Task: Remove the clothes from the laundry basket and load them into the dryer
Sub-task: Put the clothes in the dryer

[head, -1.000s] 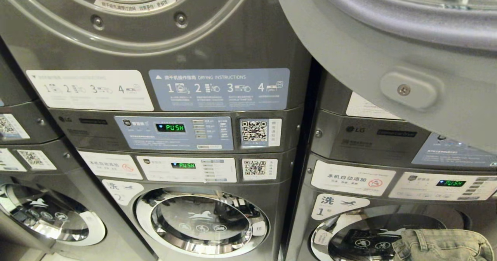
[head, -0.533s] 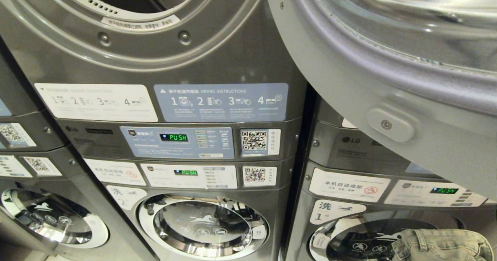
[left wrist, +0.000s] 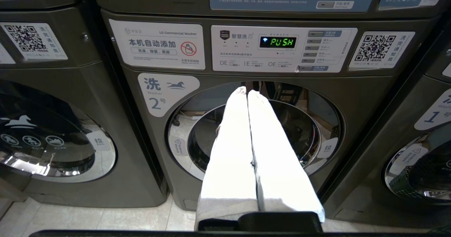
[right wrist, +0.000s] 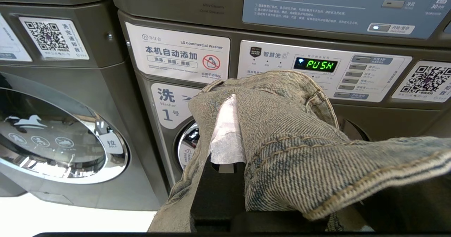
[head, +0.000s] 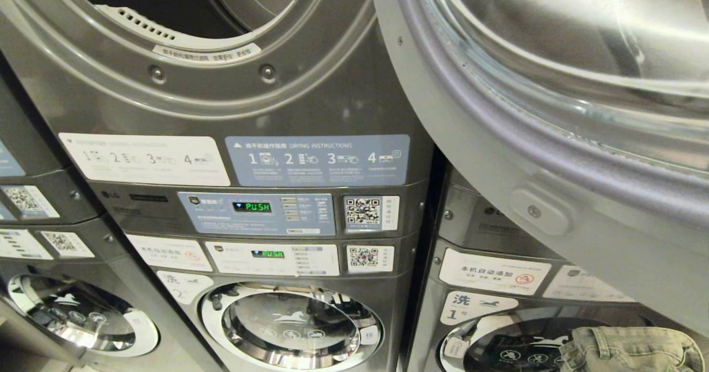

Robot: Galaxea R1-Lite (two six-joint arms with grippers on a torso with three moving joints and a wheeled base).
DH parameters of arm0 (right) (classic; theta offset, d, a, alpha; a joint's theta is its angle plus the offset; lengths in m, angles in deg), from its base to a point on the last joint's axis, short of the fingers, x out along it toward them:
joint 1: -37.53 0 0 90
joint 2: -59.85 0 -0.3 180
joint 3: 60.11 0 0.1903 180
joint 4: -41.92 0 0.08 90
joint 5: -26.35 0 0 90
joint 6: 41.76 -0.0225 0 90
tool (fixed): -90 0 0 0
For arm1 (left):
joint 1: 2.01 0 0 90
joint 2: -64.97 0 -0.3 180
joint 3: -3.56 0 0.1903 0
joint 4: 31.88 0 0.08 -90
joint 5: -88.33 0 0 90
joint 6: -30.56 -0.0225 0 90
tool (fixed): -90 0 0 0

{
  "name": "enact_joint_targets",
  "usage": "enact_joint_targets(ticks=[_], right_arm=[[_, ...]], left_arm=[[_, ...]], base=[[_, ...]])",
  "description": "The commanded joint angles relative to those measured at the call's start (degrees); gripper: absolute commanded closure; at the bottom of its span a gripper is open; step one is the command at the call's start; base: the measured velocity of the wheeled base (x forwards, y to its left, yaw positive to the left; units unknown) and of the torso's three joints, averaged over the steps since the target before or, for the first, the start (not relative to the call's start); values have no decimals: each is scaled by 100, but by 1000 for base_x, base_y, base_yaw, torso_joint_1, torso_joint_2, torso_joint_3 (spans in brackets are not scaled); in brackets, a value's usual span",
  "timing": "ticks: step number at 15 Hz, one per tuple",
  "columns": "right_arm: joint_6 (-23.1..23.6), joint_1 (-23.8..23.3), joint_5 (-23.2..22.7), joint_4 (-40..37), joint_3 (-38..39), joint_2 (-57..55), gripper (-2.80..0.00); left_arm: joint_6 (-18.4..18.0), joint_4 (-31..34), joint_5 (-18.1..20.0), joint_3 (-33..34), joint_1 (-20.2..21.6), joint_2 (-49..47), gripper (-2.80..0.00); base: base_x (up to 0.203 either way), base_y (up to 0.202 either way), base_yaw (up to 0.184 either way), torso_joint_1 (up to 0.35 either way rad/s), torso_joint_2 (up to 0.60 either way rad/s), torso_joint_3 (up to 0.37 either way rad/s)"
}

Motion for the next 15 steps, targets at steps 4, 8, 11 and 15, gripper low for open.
enact_joint_targets(ticks=[4,8,11,15], right_arm=[[14,2,0,8,9,1,0],[7,2,0,10,9,1,0],[7,2,0,10,9,1,0],[16,2,0,2,9,1,0]], left_arm=[[-11,-4,-1,0,0,0,0],[-11,-4,-1,0,0,0,0],[-2,-4,-1,0,0,0,0],[-2,-4,-1,0,0,0,0]], base=[[0,0,0,87,-184,-103],[0,0,0,74,-153,-85],[0,0,0,71,-142,-74],[0,0,0,67,-134,-67]])
